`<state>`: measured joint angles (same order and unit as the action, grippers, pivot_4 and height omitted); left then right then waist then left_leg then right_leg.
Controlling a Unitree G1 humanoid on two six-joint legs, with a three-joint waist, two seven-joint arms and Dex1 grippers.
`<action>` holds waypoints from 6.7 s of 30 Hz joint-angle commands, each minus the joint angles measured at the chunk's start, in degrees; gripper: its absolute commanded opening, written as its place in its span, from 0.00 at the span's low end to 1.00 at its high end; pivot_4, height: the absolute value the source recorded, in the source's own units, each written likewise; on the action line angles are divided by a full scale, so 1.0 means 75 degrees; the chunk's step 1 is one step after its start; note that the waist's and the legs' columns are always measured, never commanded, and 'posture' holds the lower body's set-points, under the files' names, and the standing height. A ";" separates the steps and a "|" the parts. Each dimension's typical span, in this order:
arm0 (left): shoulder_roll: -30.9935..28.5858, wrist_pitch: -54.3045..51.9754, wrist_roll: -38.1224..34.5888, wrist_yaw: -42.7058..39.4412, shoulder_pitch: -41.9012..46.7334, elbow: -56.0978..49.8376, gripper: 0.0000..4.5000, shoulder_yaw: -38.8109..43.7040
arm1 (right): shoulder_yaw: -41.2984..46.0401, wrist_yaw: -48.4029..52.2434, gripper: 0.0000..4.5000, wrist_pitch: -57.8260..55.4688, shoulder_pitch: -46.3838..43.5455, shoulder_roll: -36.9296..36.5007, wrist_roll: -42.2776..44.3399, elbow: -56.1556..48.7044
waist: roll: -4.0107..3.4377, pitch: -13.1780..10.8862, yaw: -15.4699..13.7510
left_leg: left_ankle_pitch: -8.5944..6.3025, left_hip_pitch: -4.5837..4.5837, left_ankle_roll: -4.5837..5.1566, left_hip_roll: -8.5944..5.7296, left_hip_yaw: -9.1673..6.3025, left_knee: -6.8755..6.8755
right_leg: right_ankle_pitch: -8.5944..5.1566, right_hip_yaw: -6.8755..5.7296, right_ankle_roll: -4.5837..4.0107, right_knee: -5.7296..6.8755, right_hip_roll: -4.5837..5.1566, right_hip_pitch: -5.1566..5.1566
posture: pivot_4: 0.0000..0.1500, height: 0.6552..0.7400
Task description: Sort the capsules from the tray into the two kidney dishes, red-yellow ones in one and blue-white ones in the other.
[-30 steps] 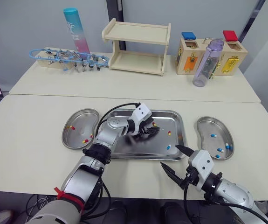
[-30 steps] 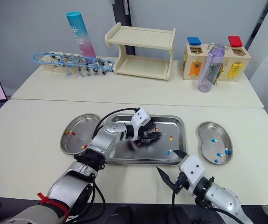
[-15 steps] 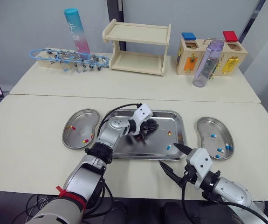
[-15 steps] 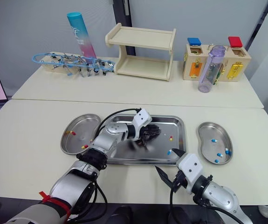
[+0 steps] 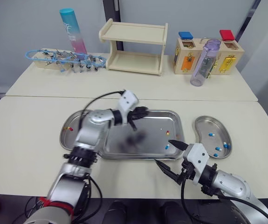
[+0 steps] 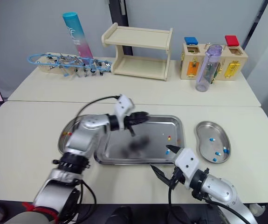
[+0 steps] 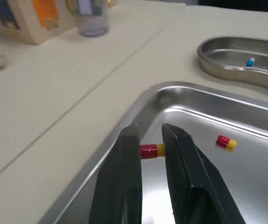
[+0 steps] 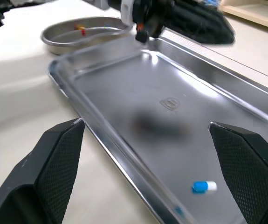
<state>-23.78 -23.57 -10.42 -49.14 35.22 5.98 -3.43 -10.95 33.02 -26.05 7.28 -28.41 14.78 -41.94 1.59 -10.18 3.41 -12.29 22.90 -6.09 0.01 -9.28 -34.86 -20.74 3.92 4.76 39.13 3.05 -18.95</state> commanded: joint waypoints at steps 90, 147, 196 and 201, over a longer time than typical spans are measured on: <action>-0.2302 0.2007 -0.3647 -0.3086 -0.7804 -0.4204 0.98 0.3157 | 0.6135 0.5589 1.00 0.3846 0.1164 -0.5079 -0.0124 0.6722 | -0.0064 -0.0035 -0.0038 | -0.0013 -0.0009 0.0011 0.0022 0.0076 0.0024 | -0.0006 0.0029 -0.0011 -0.0019 0.0005 -0.0006 | 1.00 1.00; -0.1737 0.2460 -0.3096 -0.2075 -0.6653 -0.4083 1.00 0.1724 | -0.2596 0.7527 0.01 0.5159 -0.7836 -0.0544 -0.3078 0.9516 | -0.0080 -0.0049 -0.0015 | -0.0011 -0.0008 0.0010 0.0022 0.0041 0.0006 | -0.0001 0.0011 -0.0009 -0.0008 0.0001 -0.0008 | 1.00 1.00; -0.1545 0.1898 -0.3339 -0.1450 -0.5117 -0.4210 1.00 0.1645 | 0.3524 0.3442 1.00 -0.0500 -0.1991 -0.4099 -0.0565 0.2978 | -0.0078 -0.0055 -0.0212 | -0.0012 0.0012 0.0012 0.0014 0.0044 0.0003 | -0.0002 0.0012 -0.0007 -0.0018 0.0004 -0.0012 | 1.00 1.00; -0.2431 0.1416 -0.2952 -0.0688 -0.5662 -0.3267 1.00 0.3366 | 0.4939 0.4212 1.00 0.1162 -0.0712 -0.3823 -0.0025 0.2967 | -0.0073 -0.0058 -0.0219 | -0.0012 0.0011 0.0013 0.0015 0.0042 0.0007 | -0.0002 0.0011 -0.0007 -0.0019 0.0003 -0.0012 | 1.00 1.00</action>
<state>-40.69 -12.34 -33.26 -56.11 -6.76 -21.07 16.30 21.44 62.76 -22.55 0.82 -57.41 13.24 -19.46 1.05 -10.62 1.77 -12.38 22.97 -6.00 0.12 -8.97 -34.80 -20.76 3.99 4.71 38.99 3.07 -19.03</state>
